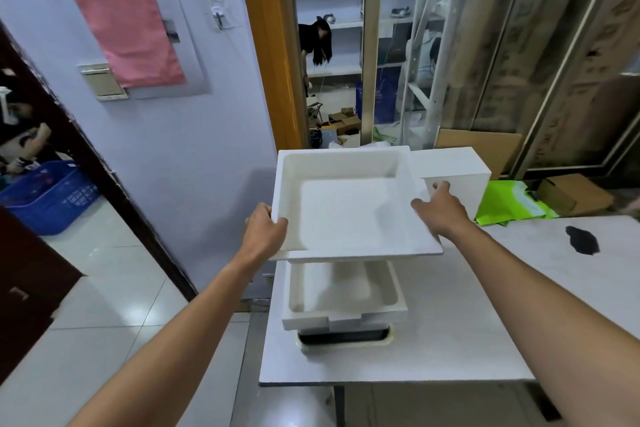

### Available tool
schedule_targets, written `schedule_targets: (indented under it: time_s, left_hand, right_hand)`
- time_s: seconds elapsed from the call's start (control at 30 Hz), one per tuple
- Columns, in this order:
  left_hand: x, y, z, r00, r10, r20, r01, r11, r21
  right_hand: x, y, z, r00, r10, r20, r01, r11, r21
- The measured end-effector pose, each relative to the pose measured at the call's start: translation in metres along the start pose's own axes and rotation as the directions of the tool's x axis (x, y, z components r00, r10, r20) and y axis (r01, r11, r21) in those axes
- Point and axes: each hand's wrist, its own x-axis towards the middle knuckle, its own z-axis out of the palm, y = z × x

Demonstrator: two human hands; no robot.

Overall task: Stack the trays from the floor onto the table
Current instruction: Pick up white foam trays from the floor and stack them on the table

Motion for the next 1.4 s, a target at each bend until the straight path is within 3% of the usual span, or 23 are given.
schedule_targets:
  time_s: [0.2, 0.6, 0.83, 1.0, 1.23, 1.4]
  left_hand:
    - [0.002, -0.008, -0.012, 0.997, 0.049, 0.063, -0.052, 0.998, 0.042]
    - [0.000, -0.031, -0.030, 0.984, 0.080, 0.160, -0.085, 0.996, 0.020]
    - [-0.005, -0.034, -0.038, 0.972, 0.097, 0.215, -0.093, 0.995, -0.026]
    - [-0.008, -0.034, -0.040, 0.954, 0.093, 0.287, -0.099, 0.995, 0.008]
    - [-0.011, -0.042, -0.032, 0.994, -0.025, 0.104, 0.012, 0.992, 0.122]
    - [-0.016, -0.048, -0.021, 0.986, -0.153, 0.072, 0.153, 0.988, 0.016]
  right_hand:
    - [0.002, -0.011, -0.005, 0.999, -0.015, 0.051, 0.009, 0.995, 0.102]
    - [0.005, -0.009, -0.009, 0.996, -0.072, 0.042, 0.072, 0.997, 0.000]
    - [-0.005, -0.009, -0.015, 0.978, -0.167, 0.123, 0.191, 0.955, -0.226]
    - [-0.020, -0.009, -0.015, 0.947, -0.241, 0.213, 0.318, 0.801, -0.507]
    - [-0.029, 0.003, -0.004, 0.956, -0.239, 0.168, 0.291, 0.826, -0.483]
    - [-0.035, 0.001, 0.005, 0.966, -0.190, 0.175, 0.250, 0.853, -0.458]
